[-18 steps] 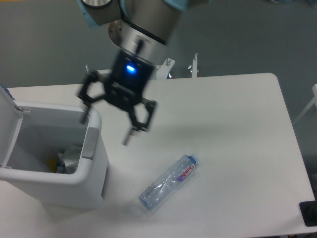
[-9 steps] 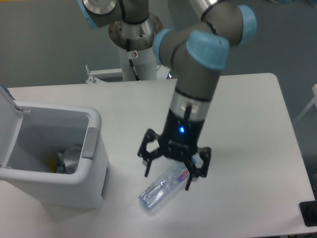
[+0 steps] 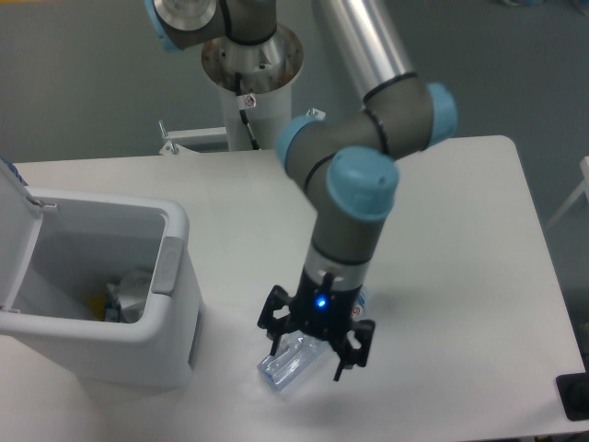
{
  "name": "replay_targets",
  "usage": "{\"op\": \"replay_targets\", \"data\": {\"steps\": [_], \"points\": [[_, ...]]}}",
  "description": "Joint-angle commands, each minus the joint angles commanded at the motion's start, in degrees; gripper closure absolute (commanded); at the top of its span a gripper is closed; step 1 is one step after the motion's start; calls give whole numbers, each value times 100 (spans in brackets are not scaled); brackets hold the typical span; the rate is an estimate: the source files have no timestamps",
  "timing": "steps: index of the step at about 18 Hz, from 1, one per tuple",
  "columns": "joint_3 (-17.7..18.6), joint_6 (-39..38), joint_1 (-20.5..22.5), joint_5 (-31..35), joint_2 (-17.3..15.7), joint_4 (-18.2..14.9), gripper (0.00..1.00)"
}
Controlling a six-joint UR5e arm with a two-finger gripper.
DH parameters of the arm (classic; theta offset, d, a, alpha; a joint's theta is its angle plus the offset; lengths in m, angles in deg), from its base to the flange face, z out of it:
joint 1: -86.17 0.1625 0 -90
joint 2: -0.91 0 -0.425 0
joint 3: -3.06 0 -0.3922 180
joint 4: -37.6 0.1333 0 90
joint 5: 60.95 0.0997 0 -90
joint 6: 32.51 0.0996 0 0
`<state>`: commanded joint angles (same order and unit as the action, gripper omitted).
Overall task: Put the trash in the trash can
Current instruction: 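Close the gripper on the water bottle's cap end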
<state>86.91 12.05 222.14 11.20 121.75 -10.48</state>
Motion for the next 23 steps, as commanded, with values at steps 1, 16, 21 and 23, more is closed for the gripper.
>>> {"op": "replay_targets", "data": {"steps": [1, 16, 21, 23], "points": [[-9, 9, -52, 122, 35, -9, 0], [-255, 668, -686, 1643, 633, -246, 0], [-211, 659, -765, 1723, 782, -255, 1], [-220, 642, -774, 1732, 826, -246, 5]]}}
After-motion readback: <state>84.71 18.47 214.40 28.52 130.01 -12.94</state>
